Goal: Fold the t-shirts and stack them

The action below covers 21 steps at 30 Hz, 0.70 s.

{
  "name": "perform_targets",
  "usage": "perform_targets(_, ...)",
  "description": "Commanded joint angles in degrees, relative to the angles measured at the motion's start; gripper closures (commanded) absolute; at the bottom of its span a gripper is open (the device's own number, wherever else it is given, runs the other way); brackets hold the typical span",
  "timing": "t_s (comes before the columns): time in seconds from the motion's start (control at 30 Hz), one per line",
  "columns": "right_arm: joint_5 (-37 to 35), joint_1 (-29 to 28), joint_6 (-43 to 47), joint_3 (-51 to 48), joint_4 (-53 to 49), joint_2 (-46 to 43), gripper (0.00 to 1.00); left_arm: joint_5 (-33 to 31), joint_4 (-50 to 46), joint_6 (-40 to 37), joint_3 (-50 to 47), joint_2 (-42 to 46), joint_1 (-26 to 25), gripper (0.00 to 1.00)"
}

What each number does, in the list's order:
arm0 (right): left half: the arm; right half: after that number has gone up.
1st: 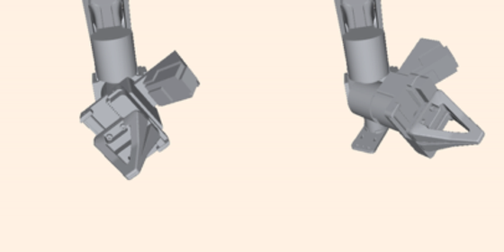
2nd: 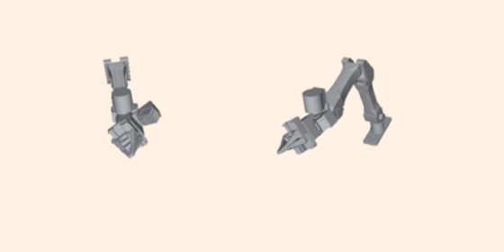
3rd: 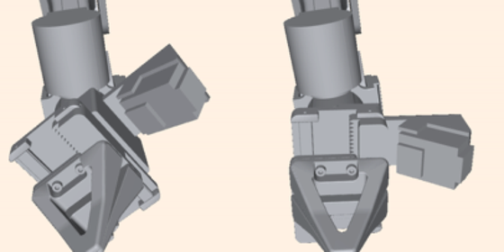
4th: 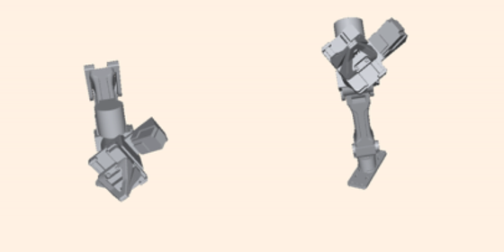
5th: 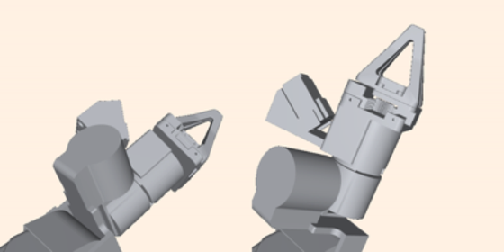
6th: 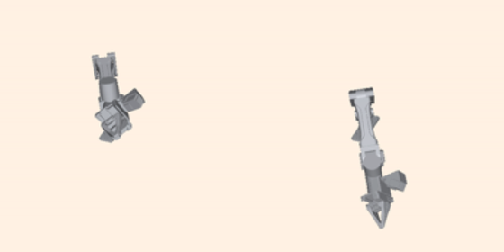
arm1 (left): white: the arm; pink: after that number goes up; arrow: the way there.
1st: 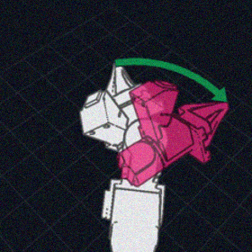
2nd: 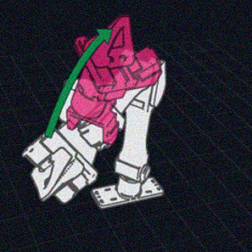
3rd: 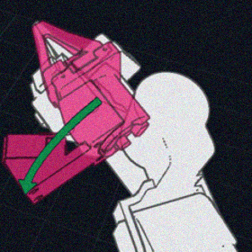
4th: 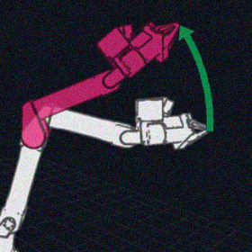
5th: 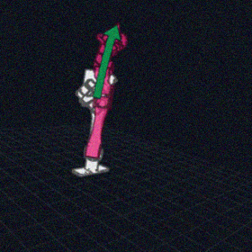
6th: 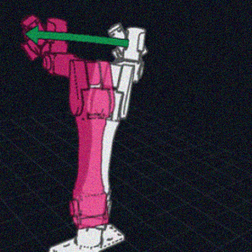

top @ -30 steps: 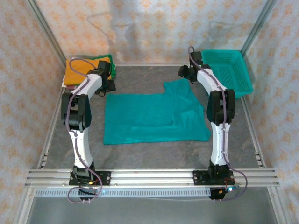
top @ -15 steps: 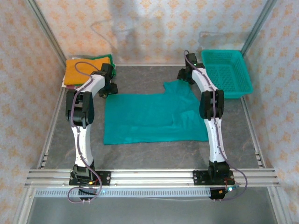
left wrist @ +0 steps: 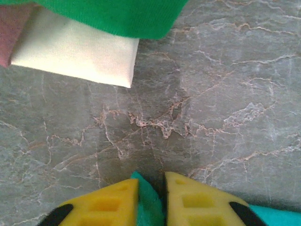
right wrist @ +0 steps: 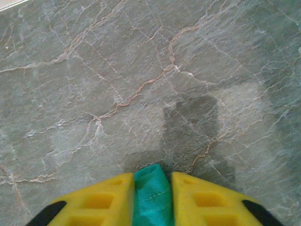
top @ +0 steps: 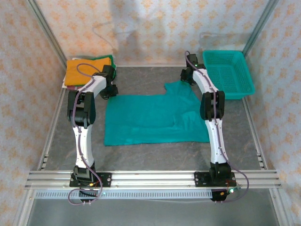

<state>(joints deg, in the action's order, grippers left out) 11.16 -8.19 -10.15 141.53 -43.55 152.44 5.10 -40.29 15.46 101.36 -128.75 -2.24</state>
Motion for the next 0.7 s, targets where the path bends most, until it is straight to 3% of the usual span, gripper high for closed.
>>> perform_targets(0.0, 0.24, 0.07, 0.58, 1.13, -1.28, 1.26, 0.84, -1.51, -1.02, -0.61, 0.81, 0.11, 0.13, 0.90)
perform_targets(0.2, -1.47, -0.07, 0.88, -2.29, 1.02, -2.63, 1.00, -4.07, -1.02, -0.70, 0.41, 2.48, 0.13, 0.99)
perform_targets(0.67, -1.73, -0.08, 0.94, -23.03, 17.81, -18.38, 1.00, -3.51, 0.42, -3.15, 1.20, 3.44, 0.00, 1.00)
